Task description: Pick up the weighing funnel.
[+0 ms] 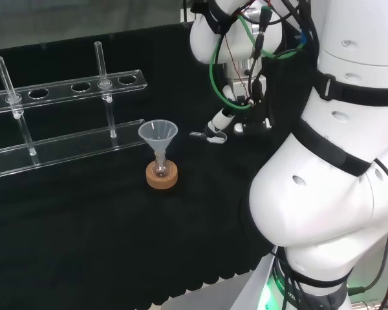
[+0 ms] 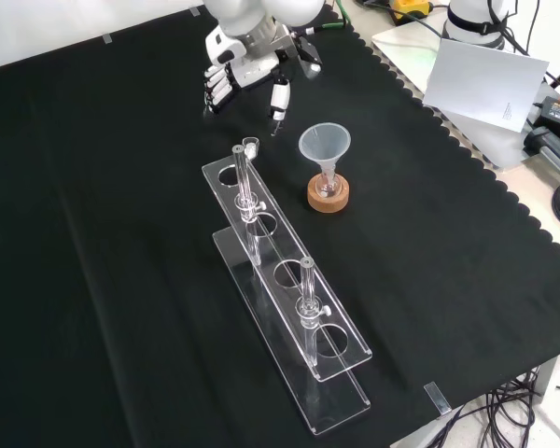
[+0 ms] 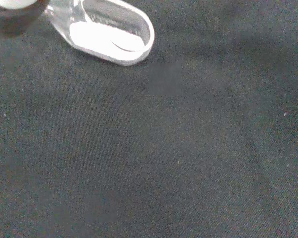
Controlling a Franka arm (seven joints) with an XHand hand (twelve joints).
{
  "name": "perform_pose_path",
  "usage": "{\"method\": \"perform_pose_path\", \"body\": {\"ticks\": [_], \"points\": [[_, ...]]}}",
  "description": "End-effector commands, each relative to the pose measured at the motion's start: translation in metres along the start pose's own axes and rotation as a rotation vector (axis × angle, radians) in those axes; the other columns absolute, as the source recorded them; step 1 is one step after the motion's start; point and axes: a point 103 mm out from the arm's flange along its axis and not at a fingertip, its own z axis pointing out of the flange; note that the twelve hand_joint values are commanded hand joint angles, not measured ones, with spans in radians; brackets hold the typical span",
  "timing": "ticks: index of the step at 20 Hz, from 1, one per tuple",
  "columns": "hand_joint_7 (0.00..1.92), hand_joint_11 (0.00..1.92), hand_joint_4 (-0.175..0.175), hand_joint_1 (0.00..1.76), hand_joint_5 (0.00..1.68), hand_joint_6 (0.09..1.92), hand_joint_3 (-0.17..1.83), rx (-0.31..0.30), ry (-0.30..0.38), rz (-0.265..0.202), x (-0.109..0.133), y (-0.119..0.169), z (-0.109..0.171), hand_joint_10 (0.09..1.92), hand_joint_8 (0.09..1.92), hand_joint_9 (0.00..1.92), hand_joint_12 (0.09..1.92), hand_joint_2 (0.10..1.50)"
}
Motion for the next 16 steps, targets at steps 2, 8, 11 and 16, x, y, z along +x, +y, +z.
{"method": "perform_pose_path", "body": {"ticks": [2,8,11,16], "points": [[0.39,0.00,0.030,0.70,0.37,0.09,0.01,0.058,0.016,-0.024,0.011,-0.002,0.023,0.75,0.52,0.19,1.18,0.70],[0.43,0.00,0.034,0.70,0.39,0.09,0.01,0.103,0.013,-0.061,0.025,-0.007,0.034,0.75,0.52,0.20,1.17,0.70],[0.46,0.00,0.039,0.71,0.40,0.09,0.01,0.103,0.000,-0.072,0.026,-0.007,0.029,0.73,0.50,0.21,1.15,0.70],[0.52,0.00,0.051,0.73,0.46,0.09,0.01,0.109,-0.044,-0.081,0.024,-0.004,0.018,0.72,0.48,0.25,1.14,0.69]]}}
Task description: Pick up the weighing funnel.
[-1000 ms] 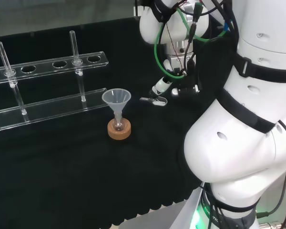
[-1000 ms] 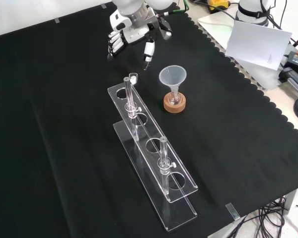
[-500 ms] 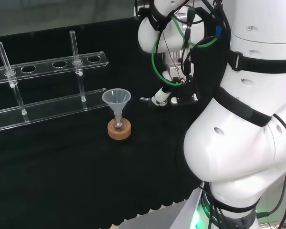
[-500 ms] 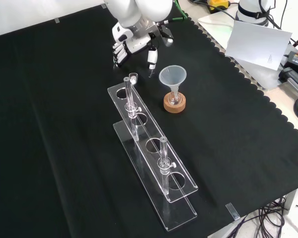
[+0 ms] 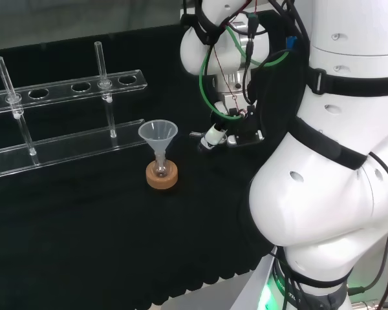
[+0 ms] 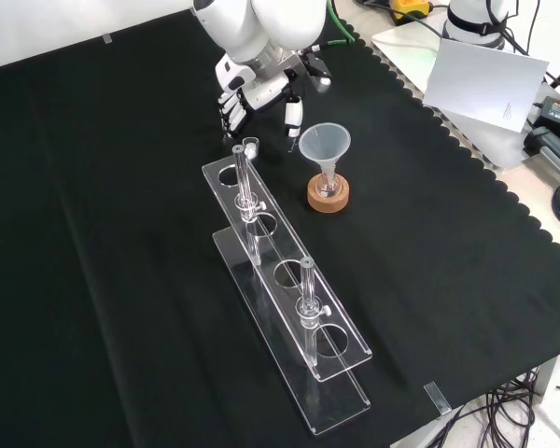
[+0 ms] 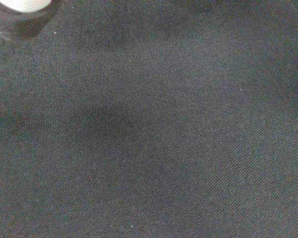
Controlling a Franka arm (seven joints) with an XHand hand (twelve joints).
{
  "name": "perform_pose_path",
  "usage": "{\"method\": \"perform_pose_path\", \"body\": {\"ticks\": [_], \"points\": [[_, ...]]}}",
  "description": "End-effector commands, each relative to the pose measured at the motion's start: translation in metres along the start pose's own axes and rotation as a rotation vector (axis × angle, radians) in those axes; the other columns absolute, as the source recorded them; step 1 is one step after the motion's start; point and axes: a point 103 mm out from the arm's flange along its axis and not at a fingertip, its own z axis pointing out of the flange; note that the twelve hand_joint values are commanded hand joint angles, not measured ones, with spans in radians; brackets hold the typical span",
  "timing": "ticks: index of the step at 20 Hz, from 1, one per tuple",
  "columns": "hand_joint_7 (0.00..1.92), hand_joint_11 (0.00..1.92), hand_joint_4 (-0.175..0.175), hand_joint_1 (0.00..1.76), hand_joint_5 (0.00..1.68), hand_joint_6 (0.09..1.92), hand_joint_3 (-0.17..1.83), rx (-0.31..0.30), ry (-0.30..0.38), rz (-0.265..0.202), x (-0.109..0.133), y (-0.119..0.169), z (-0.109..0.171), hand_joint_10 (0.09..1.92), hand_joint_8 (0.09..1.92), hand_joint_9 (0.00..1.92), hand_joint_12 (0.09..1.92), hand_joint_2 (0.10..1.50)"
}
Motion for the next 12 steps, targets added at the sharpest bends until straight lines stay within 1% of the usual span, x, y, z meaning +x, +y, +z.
{"method": "perform_pose_path", "body": {"ticks": [1,9,12], "points": [[0.54,0.00,0.053,0.72,0.47,0.09,0.01,0.013,-0.060,-0.018,0.001,0.002,-0.012,0.72,0.48,0.25,1.13,0.69],[0.67,0.00,0.071,0.73,0.60,0.09,0.01,0.034,-0.137,-0.047,0.007,0.009,-0.017,0.65,0.42,0.34,1.14,0.69],[0.73,0.00,0.074,0.76,0.63,0.09,0.01,0.040,-0.159,-0.050,0.007,0.014,-0.016,0.64,0.40,0.38,1.14,0.69]]}}
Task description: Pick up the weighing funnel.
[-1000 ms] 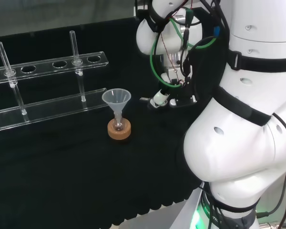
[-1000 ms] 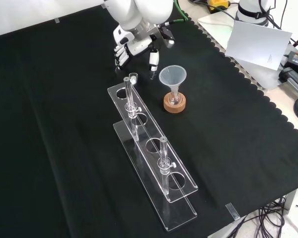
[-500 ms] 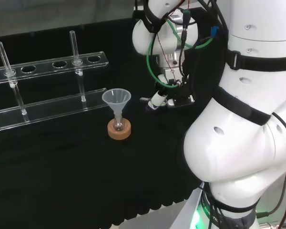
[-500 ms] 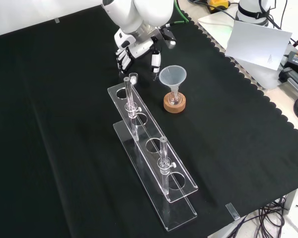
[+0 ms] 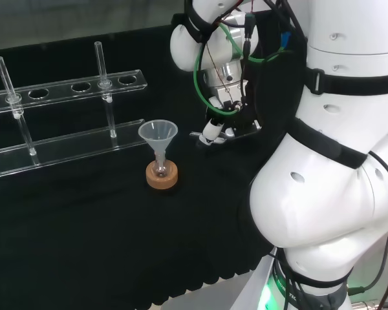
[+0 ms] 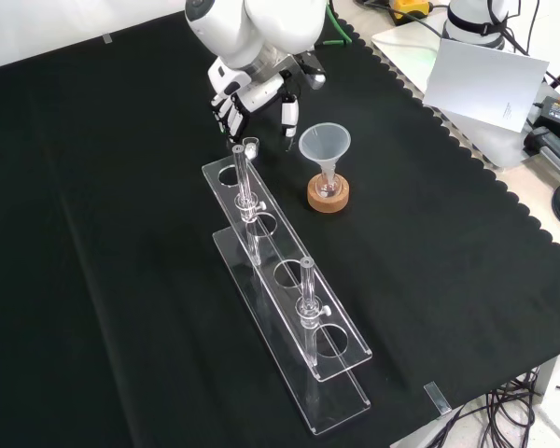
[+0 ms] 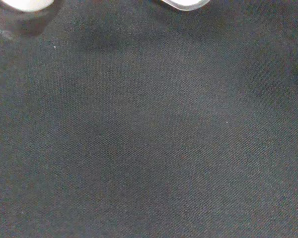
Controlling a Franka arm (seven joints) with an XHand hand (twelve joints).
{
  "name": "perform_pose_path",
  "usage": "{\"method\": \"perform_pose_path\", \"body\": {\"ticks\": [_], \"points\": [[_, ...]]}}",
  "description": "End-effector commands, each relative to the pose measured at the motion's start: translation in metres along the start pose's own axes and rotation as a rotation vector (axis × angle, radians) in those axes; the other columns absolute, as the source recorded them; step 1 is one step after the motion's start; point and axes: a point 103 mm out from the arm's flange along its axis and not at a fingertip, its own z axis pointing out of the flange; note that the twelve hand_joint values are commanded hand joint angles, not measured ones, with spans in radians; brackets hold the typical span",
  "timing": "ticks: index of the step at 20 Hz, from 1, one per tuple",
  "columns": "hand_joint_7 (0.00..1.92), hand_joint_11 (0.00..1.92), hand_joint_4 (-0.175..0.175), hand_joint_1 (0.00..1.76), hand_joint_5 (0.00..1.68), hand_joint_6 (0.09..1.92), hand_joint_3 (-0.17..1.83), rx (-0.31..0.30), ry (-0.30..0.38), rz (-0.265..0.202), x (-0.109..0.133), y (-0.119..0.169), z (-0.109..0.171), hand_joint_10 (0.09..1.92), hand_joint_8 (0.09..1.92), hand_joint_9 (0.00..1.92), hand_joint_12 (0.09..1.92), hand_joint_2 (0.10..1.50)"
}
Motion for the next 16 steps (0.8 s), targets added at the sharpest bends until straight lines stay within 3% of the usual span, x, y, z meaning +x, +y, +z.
{"method": "perform_pose_path", "body": {"ticks": [1,16], "points": [[0.76,0.00,0.074,0.78,0.64,0.09,0.01,0.020,-0.050,-0.008,0.002,0.008,0.001,0.63,0.39,0.40,1.15,0.68],[0.89,0.00,0.088,0.82,0.76,0.09,0.02,0.023,-0.028,0.044,-0.008,0.029,0.002,0.55,0.33,0.53,1.19,0.68]]}}
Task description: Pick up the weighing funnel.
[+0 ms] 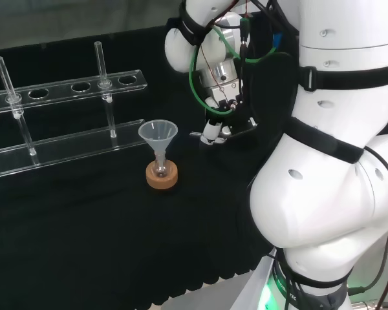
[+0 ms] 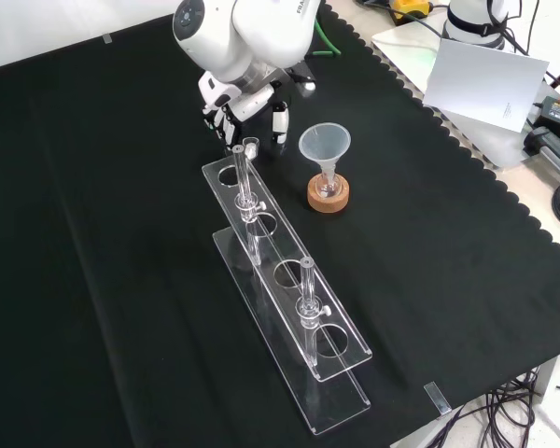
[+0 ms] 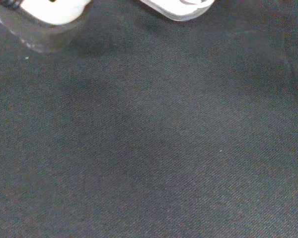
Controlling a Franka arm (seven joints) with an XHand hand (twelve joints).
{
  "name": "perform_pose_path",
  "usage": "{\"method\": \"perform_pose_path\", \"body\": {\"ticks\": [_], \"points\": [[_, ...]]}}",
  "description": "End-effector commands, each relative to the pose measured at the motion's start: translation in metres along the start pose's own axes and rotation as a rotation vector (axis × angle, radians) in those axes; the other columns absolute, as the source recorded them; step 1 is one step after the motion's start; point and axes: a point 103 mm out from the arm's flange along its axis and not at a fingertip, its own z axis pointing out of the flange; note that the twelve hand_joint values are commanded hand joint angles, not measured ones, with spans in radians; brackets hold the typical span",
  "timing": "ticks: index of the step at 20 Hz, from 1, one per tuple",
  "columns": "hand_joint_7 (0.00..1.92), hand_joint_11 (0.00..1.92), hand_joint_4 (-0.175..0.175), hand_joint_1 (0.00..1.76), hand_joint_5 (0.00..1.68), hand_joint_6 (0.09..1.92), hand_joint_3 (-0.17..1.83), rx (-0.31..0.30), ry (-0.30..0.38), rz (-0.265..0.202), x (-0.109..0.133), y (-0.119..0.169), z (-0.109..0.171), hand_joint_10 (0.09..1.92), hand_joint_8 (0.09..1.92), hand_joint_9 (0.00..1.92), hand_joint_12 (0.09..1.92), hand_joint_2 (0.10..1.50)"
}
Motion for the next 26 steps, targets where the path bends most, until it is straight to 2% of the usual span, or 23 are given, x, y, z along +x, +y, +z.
{"method": "perform_pose_path", "body": {"ticks": [1,10,14,20,23,26], "points": [[0.89,0.00,0.088,0.82,0.76,0.09,0.02,0.003,0.011,0.029,-0.007,0.007,0.002,0.55,0.33,0.53,1.19,0.68],[0.90,0.00,0.085,0.82,0.75,0.09,0.02,0.026,-0.006,0.039,-0.008,0.012,0.011,0.54,0.33,0.55,1.19,0.69],[0.91,0.00,0.088,0.82,0.76,0.09,0.02,-0.014,0.002,0.045,-0.012,0.011,0.009,0.54,0.33,0.57,1.19,0.69],[1.04,0.00,0.167,0.85,0.90,0.22,0.06,-0.060,0.019,0.064,-0.015,0.010,0.011,0.44,0.28,0.68,1.17,0.70],[1.10,0.00,0.175,0.88,1.00,0.31,0.09,-0.095,0.036,0.073,-0.014,0.007,0.014,0.40,0.25,0.75,1.24,0.70],[1.17,0.00,0.175,0.89,1.07,0.37,0.20,-0.092,0.042,0.077,-0.012,0.006,0.016,0.33,0.22,0.83,1.31,0.66]]}}
